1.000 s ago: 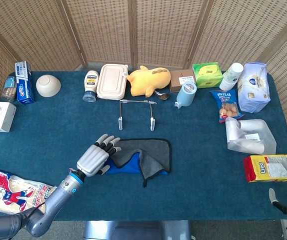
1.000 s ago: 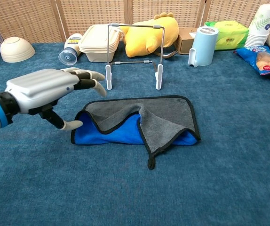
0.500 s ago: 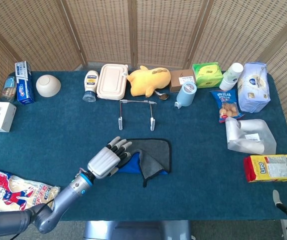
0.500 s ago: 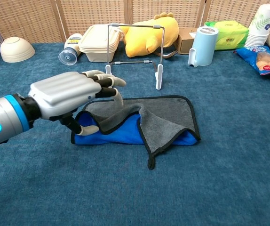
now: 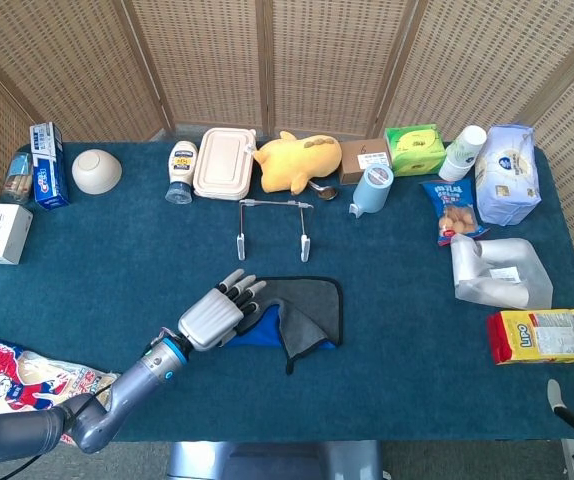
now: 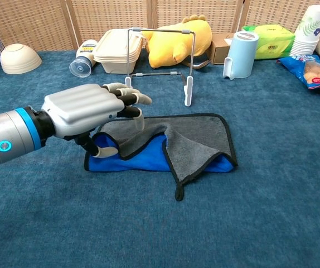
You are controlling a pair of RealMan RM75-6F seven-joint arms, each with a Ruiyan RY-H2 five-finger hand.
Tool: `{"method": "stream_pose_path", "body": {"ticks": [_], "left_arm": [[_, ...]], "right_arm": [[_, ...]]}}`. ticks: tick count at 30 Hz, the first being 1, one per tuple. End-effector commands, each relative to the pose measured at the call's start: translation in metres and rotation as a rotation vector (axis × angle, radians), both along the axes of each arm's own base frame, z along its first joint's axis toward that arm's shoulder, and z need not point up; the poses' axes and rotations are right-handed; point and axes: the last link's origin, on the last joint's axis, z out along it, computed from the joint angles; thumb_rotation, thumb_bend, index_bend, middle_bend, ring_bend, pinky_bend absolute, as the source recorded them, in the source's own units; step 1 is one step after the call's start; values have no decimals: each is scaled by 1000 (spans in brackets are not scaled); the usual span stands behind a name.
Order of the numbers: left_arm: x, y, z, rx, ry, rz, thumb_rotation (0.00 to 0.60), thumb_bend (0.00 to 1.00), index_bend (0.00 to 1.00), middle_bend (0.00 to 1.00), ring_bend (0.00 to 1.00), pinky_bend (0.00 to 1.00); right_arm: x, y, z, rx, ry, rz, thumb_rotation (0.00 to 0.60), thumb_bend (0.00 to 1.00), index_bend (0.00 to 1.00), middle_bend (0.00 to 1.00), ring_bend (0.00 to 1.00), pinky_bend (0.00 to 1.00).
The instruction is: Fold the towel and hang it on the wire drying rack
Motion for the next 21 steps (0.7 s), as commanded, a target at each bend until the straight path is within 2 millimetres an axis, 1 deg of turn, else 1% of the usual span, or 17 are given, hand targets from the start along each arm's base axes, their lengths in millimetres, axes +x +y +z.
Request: {"method": "stream_pose_path", "body": {"ticks": [1,9,14,21], "left_arm": [[-2,1,3,-12,-1,12,600,402,306,78,0,0],[-3,1,8,-40,-2,18,600,402,310,79,0,0],[-2,2,2,-36,12,1,600,401,339,90,0,0],[1,6,-5,-6,-22,-3,600,403,560,180,0,0]], "right_arm": [[1,-1,-1,1,-1,0,600,367,121,49,0,0],[2,-1,-1,0,2,2,600,367,120,50,0,0],[2,1,-1,-3,1,1,600,368,120,49,0,0],[2,3,1,-8,4,-3,600,368,120,49,0,0]]}}
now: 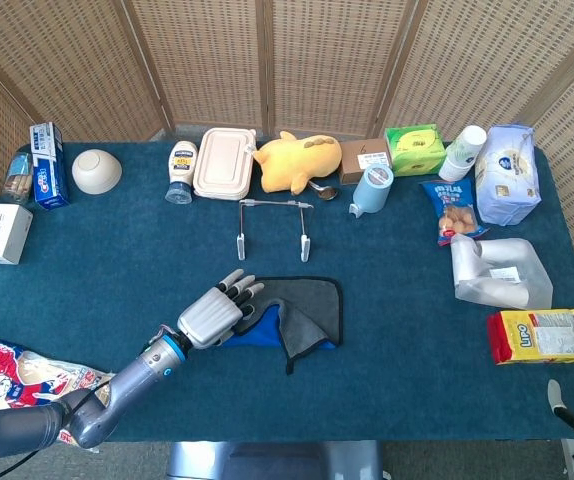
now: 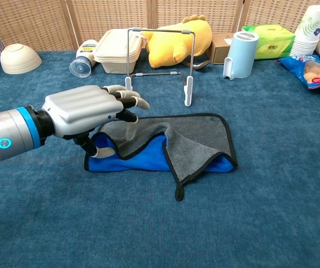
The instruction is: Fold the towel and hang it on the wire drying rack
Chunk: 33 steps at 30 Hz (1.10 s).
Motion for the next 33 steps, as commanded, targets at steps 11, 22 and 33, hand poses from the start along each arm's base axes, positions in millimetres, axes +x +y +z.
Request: {"method": "stream_pose_path", "body": {"ticks": [11,22,33], "left_arm": [[-3,10,-6,37,-167,132,600,405,710,274,9,0],[-7,26,-2,93,-235,235,600,405,680,274,18,0],[-15,38,-9,139,-214,286,600,405,640,260,15,0]], "right_arm": [[-1,0,-2,5,-3,-1,600,368,120,49,0,0],[-2,-3,-4,11,-5,-2,600,366,120,49,0,0],[-2,-2,-3,9,-1,-9,600,365,119,49,0,0]]}}
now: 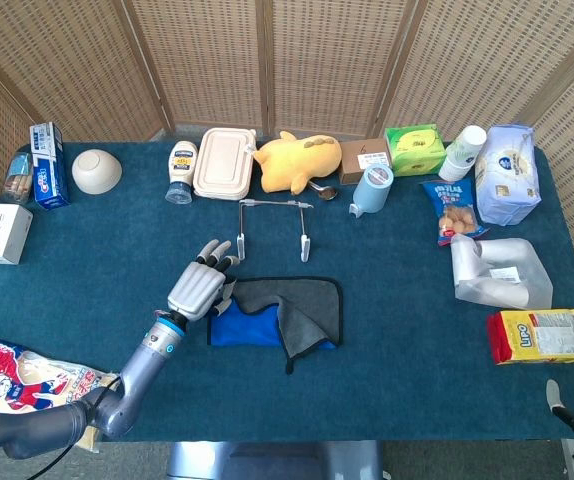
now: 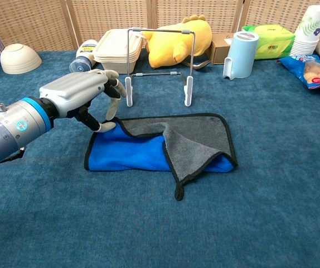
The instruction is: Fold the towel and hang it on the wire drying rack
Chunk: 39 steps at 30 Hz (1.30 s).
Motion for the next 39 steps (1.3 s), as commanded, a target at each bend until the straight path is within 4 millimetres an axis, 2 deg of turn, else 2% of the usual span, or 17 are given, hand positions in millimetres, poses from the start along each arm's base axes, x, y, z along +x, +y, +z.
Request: {"method": "stream_pose_path", "body": {"ticks": [1,12,28,39], "left_arm": [[-3,3,-1,16,4,17,600,405,637,259,14,0],[-10,8,-2,45,22,32,600,405,615,251,8,0],[-28,7,-1,54,112,88,600,403,477,184,0,0],[-15,3,24,92,29,65,600,390,316,155,0,0]], "right_arm": [[0,0,0,1,0,0,600,364,120,49,0,0],[1,0,0,3,2,-1,600,363,119,49,0,0],[2,3,2,-6,2,1,600,364,118,49,0,0],[5,2,1,-2,-2,16,600,363,118,49,0,0]]}}
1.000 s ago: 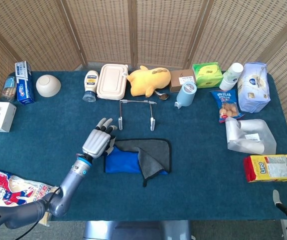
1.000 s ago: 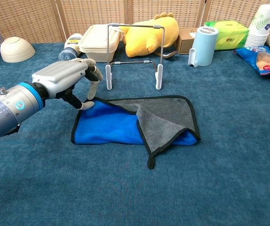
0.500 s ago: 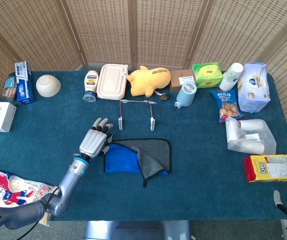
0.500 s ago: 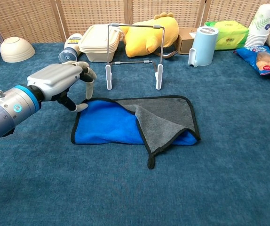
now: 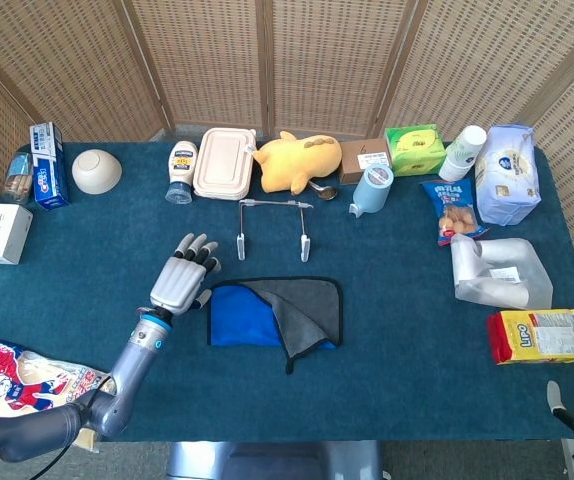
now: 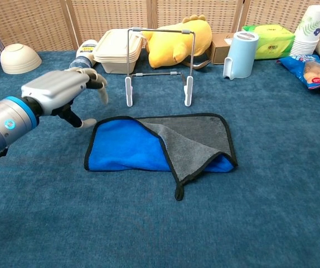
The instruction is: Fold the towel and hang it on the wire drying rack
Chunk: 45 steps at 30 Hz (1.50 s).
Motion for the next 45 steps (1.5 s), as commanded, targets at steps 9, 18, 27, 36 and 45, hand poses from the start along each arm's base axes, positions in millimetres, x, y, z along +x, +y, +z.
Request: {"method": "stream_pose_path", "body": {"ticks": [9,18,27,36,45], "left_arm": [[12,-27,41,-7,-106,-55,600,388,322,160,0,0],[-13,-69,85,-4,-134,8,600,389,292,153,0,0],[-49,-116,131,49,-130,124,600,388,273,145,0,0],[-84,-163,166,120,-122,253,600,370,267,145,0,0],[-96,-186,186,193,-180,257,600,369,271,153,0,0]], "right_arm": [[5,-10,0,17,5,38,600,363,118,49,0,0],[14,-39,-3,99,-16,124,600,359,120,49,0,0],[35,-80,-23,246,-43,254,600,335,120,49,0,0],[61,-110,-49,375,-53,373,600,271,117,49,0,0],[101,-119,-80,537,-48,523,600,229,115,54,0,0]]}}
